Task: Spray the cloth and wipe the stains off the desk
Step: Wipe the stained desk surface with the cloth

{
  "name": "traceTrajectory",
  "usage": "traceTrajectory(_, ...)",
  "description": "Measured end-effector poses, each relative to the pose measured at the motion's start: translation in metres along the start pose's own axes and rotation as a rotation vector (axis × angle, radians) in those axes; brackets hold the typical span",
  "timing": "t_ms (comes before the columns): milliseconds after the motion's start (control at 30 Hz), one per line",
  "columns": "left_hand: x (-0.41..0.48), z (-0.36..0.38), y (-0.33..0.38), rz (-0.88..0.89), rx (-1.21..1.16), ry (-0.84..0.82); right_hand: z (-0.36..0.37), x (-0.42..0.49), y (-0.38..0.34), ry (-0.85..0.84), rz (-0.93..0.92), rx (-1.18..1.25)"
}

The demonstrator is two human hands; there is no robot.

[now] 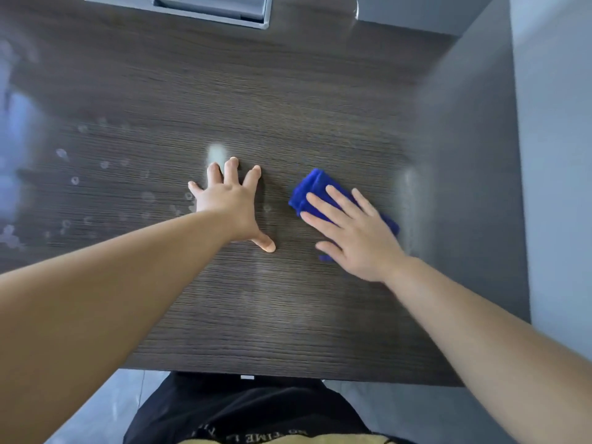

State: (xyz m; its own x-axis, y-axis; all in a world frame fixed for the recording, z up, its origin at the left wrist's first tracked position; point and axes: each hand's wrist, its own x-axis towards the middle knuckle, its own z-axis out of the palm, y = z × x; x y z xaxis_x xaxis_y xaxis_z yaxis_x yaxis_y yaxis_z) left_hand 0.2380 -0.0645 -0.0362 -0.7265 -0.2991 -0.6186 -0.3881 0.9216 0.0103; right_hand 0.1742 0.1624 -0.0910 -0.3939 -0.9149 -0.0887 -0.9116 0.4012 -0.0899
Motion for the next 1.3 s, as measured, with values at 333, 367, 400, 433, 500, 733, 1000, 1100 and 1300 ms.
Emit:
traceTrajectory(333,0.0,0.001,0.0,0.0,0.006,0.004,-0.007,0.096,-0.01,0.146,0.77,0.088)
traceTrajectory(367,0.001,0.001,0.0,0.001,0.006,0.004,-0.005,0.087,-0.023,0.138,0.583,0.064)
traceTrajectory(400,0.0,0.0,0.0,0.002,0.005,0.0,-0.002,0.071,-0.031,0.101,0.388,0.048)
traceTrajectory(433,-0.001,0.0,0.0,0.004,-0.001,-0.01,0.0,0.052,-0.03,0.067,0.216,0.033)
traceTrajectory(500,-0.003,0.001,-0.004,0.018,-0.027,-0.023,-0.002,0.02,-0.004,0.006,-0.024,0.012)
traceTrajectory(733,0.026,-0.04,-0.012,0.038,-0.166,0.157,-0.017,0.104,0.045,0.106,0.977,0.159)
traceTrajectory(1000,0.074,-0.058,-0.048,-0.018,-0.024,0.072,-0.008,0.062,0.033,0.0,0.001,-0.03)
traceTrajectory(1100,0.076,-0.057,-0.049,0.0,-0.032,0.066,-0.015,0.075,0.079,0.059,0.36,-0.025)
traceTrajectory(1300,0.079,-0.059,-0.045,-0.029,-0.037,0.062,-0.024,0.179,0.031,0.059,0.988,0.147)
